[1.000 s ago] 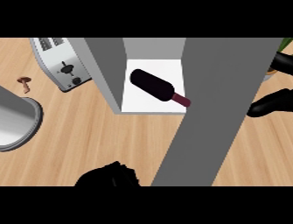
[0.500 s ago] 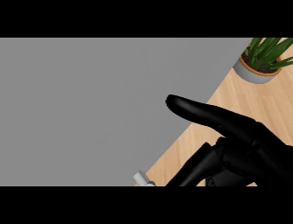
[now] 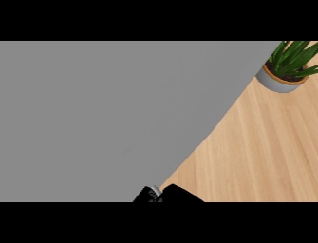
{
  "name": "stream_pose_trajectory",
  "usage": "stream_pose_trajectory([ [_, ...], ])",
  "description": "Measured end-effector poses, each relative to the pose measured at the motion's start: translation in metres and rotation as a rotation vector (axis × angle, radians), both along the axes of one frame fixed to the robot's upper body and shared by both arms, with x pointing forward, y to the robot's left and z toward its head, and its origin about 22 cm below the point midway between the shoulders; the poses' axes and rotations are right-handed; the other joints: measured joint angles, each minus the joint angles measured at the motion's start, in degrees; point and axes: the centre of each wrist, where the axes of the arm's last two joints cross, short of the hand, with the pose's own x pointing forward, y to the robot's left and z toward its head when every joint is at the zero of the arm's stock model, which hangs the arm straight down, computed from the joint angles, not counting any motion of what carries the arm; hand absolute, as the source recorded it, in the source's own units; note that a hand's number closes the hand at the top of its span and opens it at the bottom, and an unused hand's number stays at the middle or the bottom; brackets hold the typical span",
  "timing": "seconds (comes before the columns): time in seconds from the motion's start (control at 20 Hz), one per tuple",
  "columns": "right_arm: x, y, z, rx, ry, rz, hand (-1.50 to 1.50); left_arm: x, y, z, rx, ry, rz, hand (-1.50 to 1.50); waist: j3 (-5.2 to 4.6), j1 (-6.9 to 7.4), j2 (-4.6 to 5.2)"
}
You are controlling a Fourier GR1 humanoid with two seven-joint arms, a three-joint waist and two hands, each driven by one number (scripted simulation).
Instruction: Pick up the wine, place it into the cabinet and close the cabinet
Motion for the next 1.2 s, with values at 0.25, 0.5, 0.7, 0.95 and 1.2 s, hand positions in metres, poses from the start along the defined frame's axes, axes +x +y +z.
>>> stream_pose_trajectory([
  [0.25, 0.018, 0.045, 0.004, -0.024, -0.04, -0.053, 1.5, 0.006, 0.033, 0.002, 0.001, 0.001, -0.025, 1.5, 0.11, 0.36, 0.13],
  [0.5, 0.051, 0.08, 0.007, -0.028, -0.059, -0.155, 1.5, 0.007, 0.059, 0.01, 0.003, 0.001, -0.052, 1.5, 0.19, 0.86, 0.38],
  [0.7, 0.088, 0.099, 0.008, -0.022, -0.048, -0.229, 1.5, 0.01, 0.069, 0.013, -0.002, -0.01, -0.066, 1.5, 0.2, 1.13, 0.61],
  [0.95, 0.138, 0.107, 0.003, -0.027, -0.025, -0.31, 1.5, 0.012, 0.08, 0.019, -0.003, -0.015, -0.059, 1.5, 0.15, 1.25, 0.83],
  [1.2, 0.164, 0.113, -0.005, -0.054, -0.062, -0.311, 1.5, 0.016, 0.09, 0.03, 0.006, -0.028, -0.059, 1.5, -0.45, 1.81, -0.12],
])
